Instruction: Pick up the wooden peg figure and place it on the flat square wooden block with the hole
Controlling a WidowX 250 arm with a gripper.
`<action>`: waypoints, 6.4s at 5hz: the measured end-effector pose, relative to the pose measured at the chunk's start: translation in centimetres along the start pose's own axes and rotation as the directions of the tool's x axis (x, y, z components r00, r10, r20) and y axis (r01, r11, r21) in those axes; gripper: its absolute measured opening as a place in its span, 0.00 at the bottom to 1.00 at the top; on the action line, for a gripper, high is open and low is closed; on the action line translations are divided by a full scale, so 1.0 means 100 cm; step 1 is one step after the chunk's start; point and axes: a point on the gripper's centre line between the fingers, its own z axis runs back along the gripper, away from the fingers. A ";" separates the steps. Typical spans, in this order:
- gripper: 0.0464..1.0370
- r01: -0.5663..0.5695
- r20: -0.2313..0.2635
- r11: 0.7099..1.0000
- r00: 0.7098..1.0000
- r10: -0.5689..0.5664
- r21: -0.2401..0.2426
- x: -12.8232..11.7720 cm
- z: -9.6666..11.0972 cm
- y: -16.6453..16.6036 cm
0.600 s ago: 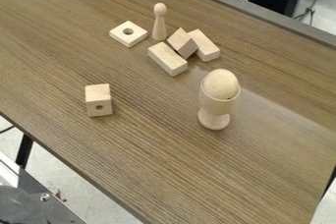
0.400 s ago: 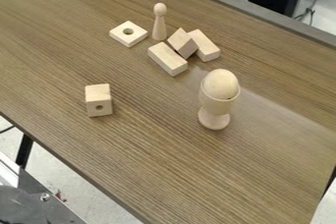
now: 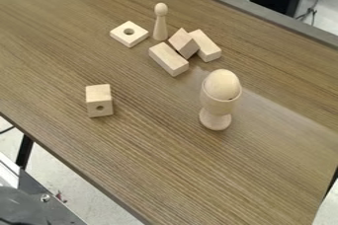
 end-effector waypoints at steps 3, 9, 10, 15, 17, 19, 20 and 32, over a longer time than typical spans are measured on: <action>0.96 0.052 -0.010 0.988 0.999 -0.051 0.148 0.024 -0.047 0.022; 0.55 0.251 -0.066 0.945 0.968 -0.243 0.209 0.016 -0.083 0.008; 0.28 0.257 -0.045 0.936 0.966 -0.254 0.239 0.019 -0.087 0.013; 0.24 0.002 -0.090 0.982 0.996 0.015 0.188 0.063 -0.051 0.026; 0.24 -0.030 -0.081 0.985 0.996 0.044 0.172 0.072 -0.037 0.036; 0.24 0.051 -0.062 0.983 0.997 -0.041 0.174 0.060 -0.041 0.048; 0.24 0.092 -0.055 0.982 0.995 -0.084 0.168 0.054 -0.046 0.044; 0.24 0.196 0.025 0.970 0.979 -0.201 0.141 0.054 -0.057 0.049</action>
